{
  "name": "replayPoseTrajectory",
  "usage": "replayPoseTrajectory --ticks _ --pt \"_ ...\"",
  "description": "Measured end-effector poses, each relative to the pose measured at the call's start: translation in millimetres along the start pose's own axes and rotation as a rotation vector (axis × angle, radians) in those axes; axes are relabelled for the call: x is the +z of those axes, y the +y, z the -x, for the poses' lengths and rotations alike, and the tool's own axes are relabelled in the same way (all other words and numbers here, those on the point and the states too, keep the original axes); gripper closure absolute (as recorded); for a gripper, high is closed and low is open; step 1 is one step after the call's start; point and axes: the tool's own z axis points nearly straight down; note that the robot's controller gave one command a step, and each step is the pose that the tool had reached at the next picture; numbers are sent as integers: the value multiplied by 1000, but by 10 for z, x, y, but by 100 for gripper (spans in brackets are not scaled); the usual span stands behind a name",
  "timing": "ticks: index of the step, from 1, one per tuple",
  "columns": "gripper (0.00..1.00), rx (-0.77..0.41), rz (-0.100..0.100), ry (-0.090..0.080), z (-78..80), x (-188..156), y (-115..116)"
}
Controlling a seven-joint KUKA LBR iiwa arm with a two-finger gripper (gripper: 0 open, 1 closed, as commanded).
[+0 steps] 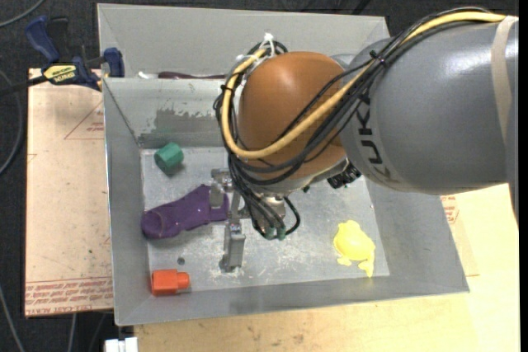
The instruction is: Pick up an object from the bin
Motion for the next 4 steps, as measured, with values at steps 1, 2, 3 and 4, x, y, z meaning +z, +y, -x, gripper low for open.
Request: replayPoseTrajectory --ticks 1,2,3,4 --pt "0 5 1 -7 19 -40 -12" --pt "0 -57 3 -11 329 641 -38" --pt "0 -115 0 -2 611 720 -47" --pt "0 -126 4 -13 683 979 -1"
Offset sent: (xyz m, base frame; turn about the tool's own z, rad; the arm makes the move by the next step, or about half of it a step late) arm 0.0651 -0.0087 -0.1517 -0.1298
